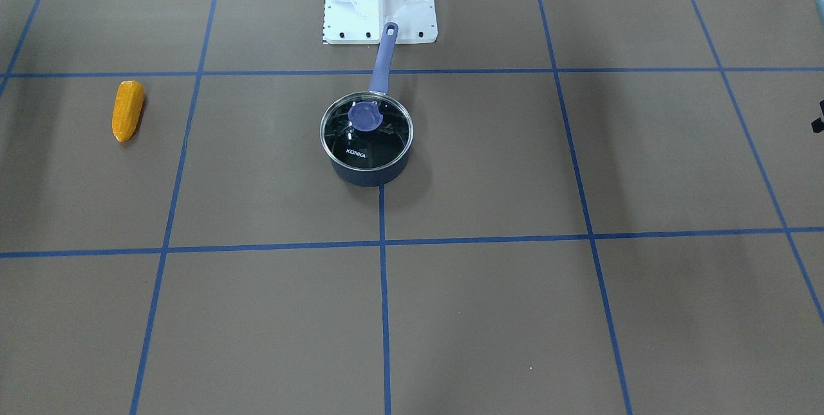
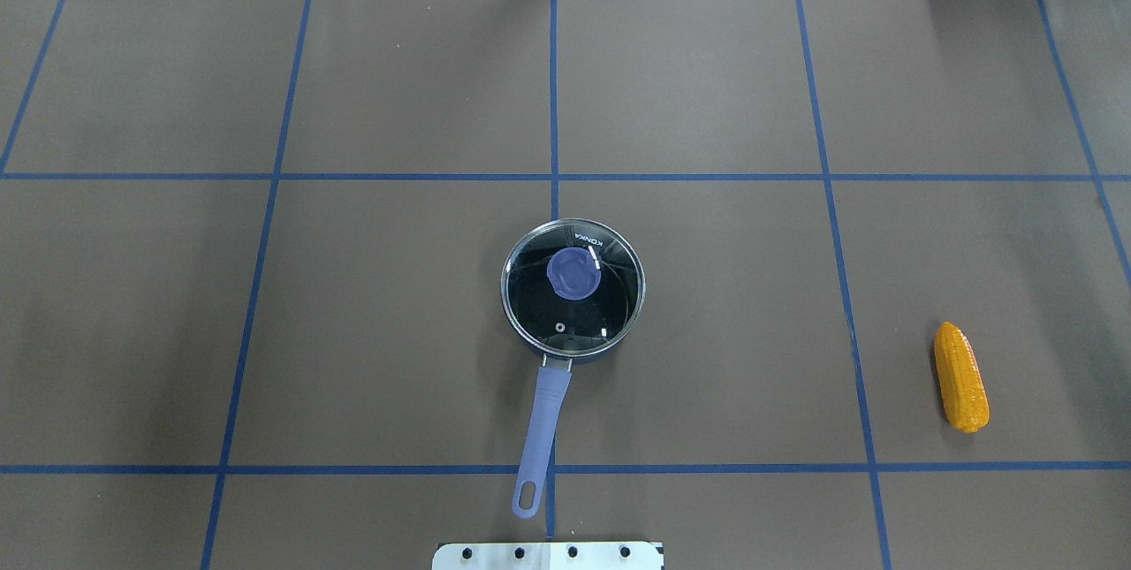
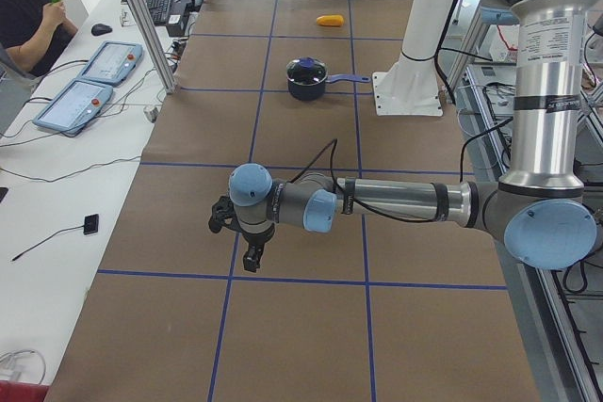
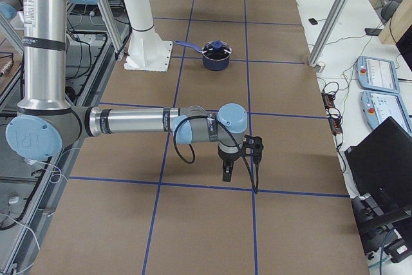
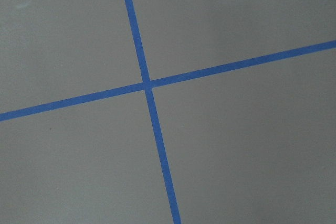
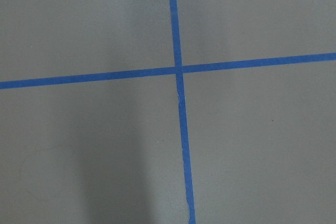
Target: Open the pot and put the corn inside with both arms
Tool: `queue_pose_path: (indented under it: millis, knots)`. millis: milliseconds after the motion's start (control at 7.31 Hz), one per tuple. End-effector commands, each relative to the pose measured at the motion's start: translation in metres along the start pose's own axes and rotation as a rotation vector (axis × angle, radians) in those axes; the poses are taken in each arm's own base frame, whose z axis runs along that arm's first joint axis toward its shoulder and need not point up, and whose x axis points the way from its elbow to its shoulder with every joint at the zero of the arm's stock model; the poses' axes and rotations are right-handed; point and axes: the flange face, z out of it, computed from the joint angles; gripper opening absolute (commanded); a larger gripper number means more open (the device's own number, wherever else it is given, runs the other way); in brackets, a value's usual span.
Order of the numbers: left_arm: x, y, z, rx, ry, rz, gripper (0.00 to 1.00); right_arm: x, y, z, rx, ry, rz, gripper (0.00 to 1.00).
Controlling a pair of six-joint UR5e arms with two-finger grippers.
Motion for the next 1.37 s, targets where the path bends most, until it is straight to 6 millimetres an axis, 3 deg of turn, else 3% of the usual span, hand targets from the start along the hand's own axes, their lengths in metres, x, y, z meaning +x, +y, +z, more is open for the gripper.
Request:
queue_pose_path:
  millis: [0,137,274,411,547,684,821,1095,1232]
  knots:
    - [-0.001,0.001,0.002,-0.004,0.002,-0.002,0.99,-0.003,-0.006,-0.003,0.008,0.003,-0.013,1.00]
    - [0.001,-0.001,0.000,-0.002,0.001,-0.001,0.99,-0.005,-0.006,-0.004,0.009,-0.003,-0.008,1.00]
    - [0.016,-0.027,-0.015,0.027,0.000,-0.008,0.99,-0.008,-0.008,-0.006,0.014,-0.006,-0.013,1.00]
    - [0.045,-0.064,-0.032,0.038,0.008,-0.032,0.99,-0.015,-0.008,-0.014,0.031,-0.005,-0.028,1.00]
    - [0.090,-0.093,-0.039,0.009,0.022,-0.017,0.99,-0.032,-0.007,-0.033,0.069,-0.010,-0.062,1.00]
    - [0.150,-0.120,-0.065,0.003,0.033,-0.049,0.99,-0.053,-0.004,-0.055,0.109,-0.027,-0.102,1.00]
    - [0.211,-0.138,-0.077,-0.017,0.046,-0.058,0.99,-0.063,-0.001,-0.065,0.126,-0.037,-0.119,1.00]
    - [0.328,-0.176,-0.083,-0.041,0.077,-0.103,0.99,-0.072,-0.001,-0.073,0.138,-0.050,-0.137,1.00]
    - [0.387,-0.185,-0.079,-0.054,0.099,-0.126,0.99,-0.078,0.001,-0.070,0.123,-0.083,-0.149,1.00]
